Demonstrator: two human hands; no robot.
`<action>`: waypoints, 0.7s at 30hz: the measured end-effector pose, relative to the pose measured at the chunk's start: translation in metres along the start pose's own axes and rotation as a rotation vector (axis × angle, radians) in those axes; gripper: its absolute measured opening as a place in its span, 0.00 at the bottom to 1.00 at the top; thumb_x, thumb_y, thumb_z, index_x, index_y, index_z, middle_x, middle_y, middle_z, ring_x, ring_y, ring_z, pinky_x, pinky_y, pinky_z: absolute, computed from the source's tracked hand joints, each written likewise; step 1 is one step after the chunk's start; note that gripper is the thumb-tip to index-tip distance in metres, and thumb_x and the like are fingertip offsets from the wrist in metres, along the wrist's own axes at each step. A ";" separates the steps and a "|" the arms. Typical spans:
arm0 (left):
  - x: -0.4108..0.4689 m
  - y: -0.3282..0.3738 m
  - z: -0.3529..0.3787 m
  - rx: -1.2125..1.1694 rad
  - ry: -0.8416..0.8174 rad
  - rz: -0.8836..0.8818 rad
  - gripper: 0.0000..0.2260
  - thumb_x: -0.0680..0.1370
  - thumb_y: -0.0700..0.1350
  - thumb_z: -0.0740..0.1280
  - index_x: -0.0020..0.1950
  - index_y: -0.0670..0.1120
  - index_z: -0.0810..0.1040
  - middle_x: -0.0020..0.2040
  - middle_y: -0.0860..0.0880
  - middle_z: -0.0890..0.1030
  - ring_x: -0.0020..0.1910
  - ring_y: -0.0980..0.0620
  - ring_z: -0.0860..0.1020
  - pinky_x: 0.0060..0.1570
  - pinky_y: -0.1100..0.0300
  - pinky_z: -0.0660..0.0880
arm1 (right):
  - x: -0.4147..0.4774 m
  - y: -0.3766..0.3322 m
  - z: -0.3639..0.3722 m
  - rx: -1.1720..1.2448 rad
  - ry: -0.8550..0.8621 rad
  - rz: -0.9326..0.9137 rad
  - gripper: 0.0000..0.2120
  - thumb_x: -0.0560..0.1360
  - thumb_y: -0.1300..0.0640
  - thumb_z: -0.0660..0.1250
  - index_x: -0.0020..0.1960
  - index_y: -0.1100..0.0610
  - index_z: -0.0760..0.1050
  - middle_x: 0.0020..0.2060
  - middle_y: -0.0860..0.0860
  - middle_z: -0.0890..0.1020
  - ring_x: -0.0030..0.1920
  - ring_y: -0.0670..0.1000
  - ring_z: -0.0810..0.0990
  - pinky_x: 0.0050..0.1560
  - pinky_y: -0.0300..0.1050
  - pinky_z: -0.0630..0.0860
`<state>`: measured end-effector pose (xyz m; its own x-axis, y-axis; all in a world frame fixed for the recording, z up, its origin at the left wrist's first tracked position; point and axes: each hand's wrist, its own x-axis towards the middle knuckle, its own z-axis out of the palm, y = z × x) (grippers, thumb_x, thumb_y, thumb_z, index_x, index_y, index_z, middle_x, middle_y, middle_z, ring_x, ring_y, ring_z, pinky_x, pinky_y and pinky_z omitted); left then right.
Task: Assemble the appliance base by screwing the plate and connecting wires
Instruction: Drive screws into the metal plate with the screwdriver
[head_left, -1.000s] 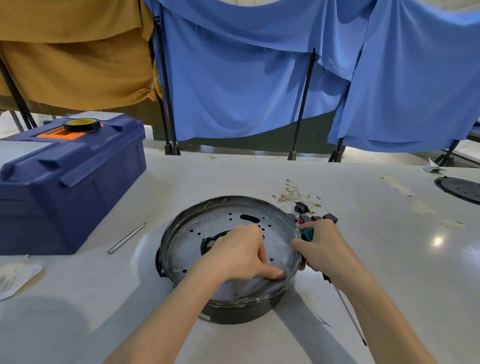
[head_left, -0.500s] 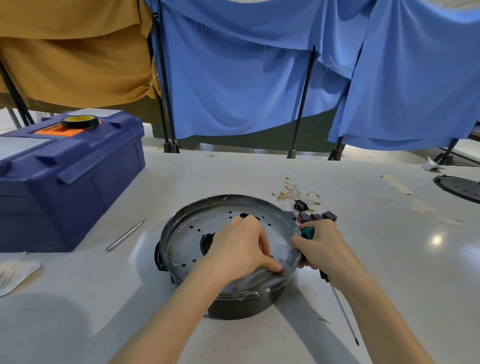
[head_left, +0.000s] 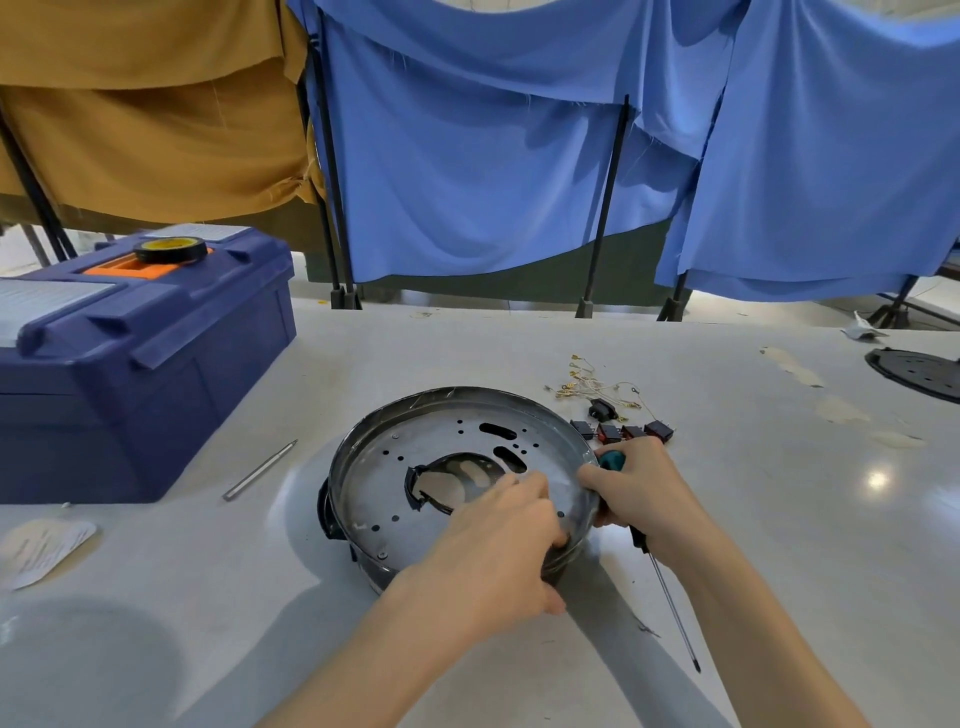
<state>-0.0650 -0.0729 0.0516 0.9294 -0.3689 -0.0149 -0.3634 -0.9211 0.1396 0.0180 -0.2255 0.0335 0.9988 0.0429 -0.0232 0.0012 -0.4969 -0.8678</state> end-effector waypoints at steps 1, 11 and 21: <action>-0.002 0.002 0.002 0.026 0.016 -0.008 0.21 0.75 0.54 0.71 0.64 0.46 0.77 0.57 0.49 0.66 0.57 0.49 0.64 0.50 0.51 0.74 | 0.000 0.000 -0.001 0.011 -0.004 0.002 0.12 0.69 0.68 0.64 0.29 0.60 0.67 0.20 0.54 0.70 0.19 0.52 0.75 0.22 0.37 0.66; 0.002 -0.007 -0.021 -0.029 0.101 -0.031 0.13 0.79 0.50 0.65 0.45 0.41 0.78 0.55 0.51 0.68 0.52 0.51 0.66 0.43 0.52 0.71 | 0.000 -0.011 -0.013 0.386 -0.015 0.069 0.13 0.77 0.57 0.70 0.38 0.65 0.77 0.21 0.57 0.76 0.19 0.50 0.74 0.25 0.39 0.76; 0.016 -0.029 -0.051 -0.260 0.100 -0.019 0.11 0.77 0.51 0.69 0.48 0.44 0.84 0.51 0.55 0.69 0.48 0.55 0.71 0.50 0.49 0.75 | -0.013 0.006 -0.022 -0.203 -0.364 0.044 0.07 0.69 0.57 0.78 0.43 0.58 0.81 0.33 0.53 0.84 0.24 0.48 0.76 0.28 0.37 0.74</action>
<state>-0.0362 -0.0459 0.0973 0.9425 -0.3255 0.0758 -0.3284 -0.8601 0.3903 0.0061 -0.2482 0.0399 0.9156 0.3038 -0.2635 0.0053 -0.6643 -0.7475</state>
